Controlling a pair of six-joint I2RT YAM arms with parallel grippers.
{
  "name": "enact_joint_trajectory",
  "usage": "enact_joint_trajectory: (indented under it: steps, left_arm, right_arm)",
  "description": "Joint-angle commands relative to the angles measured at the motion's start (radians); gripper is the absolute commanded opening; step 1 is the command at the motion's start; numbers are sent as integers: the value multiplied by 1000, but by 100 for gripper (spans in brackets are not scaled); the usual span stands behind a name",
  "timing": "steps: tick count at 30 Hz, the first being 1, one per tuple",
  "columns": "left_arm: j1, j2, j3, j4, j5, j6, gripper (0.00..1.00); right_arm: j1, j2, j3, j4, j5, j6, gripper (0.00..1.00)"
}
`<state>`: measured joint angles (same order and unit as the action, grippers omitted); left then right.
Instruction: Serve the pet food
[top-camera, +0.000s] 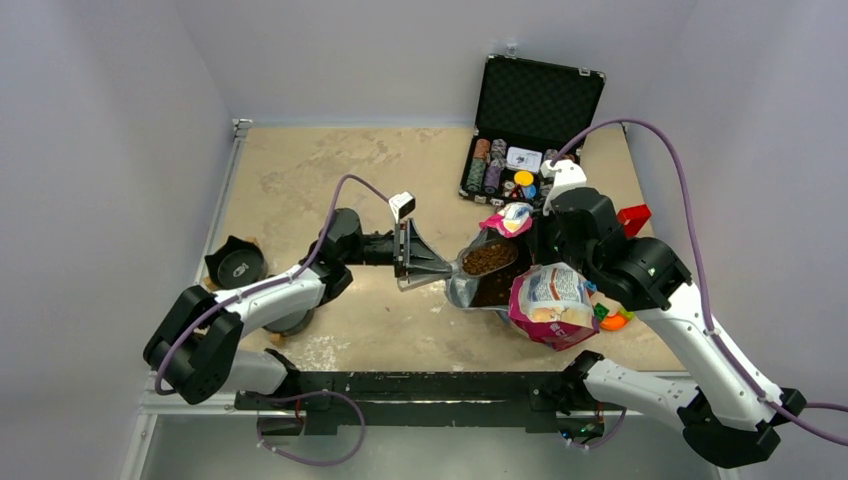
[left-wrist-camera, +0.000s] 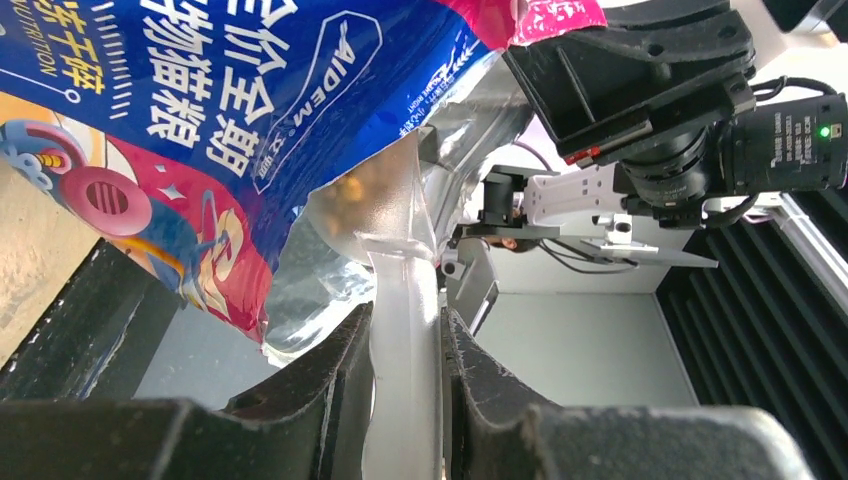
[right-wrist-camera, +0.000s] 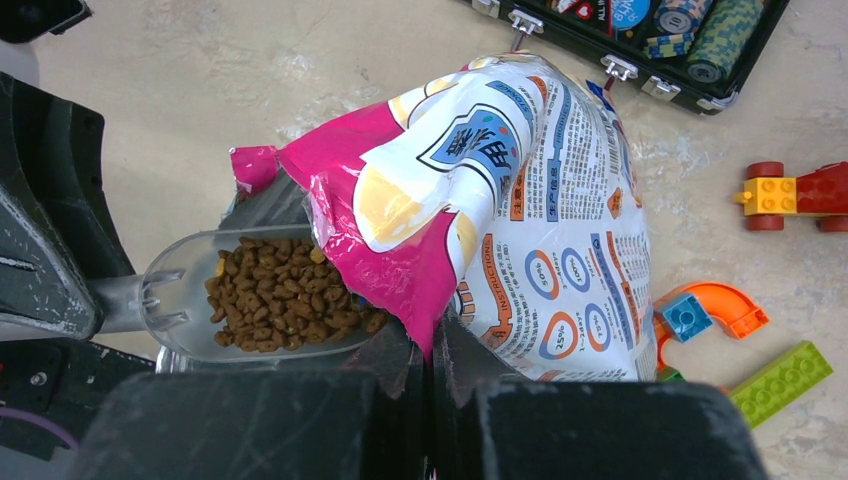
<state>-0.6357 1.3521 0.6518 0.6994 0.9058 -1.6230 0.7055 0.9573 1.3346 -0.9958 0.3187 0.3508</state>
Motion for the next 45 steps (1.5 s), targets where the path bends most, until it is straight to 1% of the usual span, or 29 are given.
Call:
enact_joint_trajectory:
  steps: [1,4,7,11,13,17,24,29,31,35,37,42,45]
  left_arm:
    - [17,-40,2,163,60,36,0]
    - [35,-55,-72,318,91,-36,0]
    - [38,-76,-122,303,98,-21,0]
    - [43,-35,-117,438,119,-101,0]
    - [45,-38,-120,403,116,-80,0]
    - [48,-49,-131,488,103,-139,0]
    - [112,-181,-152,415,95,-152,0]
    - [144,-278,-126,296,58,-141,0]
    - [164,-316,-96,207,34,-120,0]
    - [225,-362,11,-37,-33,-27,0]
    - [263,-358,48,-96,-78,-15,0]
    - [407,-333,53,-84,-168,7,0]
    - [499,-317,0,-2,-194,-8,0]
  right_arm:
    - [5,-23,88,91,-18,18,0]
    - [5,-13,107,86,-11,14,0]
    - [5,-7,113,92,-13,14,0]
    - [4,4,123,86,-33,30,0]
    - [3,-3,111,89,-33,34,0]
    - [5,-4,109,77,-31,40,0]
    - [4,-12,105,66,0,41,0]
    - [5,-12,110,50,43,45,0]
    - [4,-14,109,47,50,47,0]
    - [4,-21,101,44,40,44,0]
    - [4,-25,96,45,34,44,0]
    - [3,-45,79,50,11,35,0]
    - [4,-54,71,52,-6,28,0]
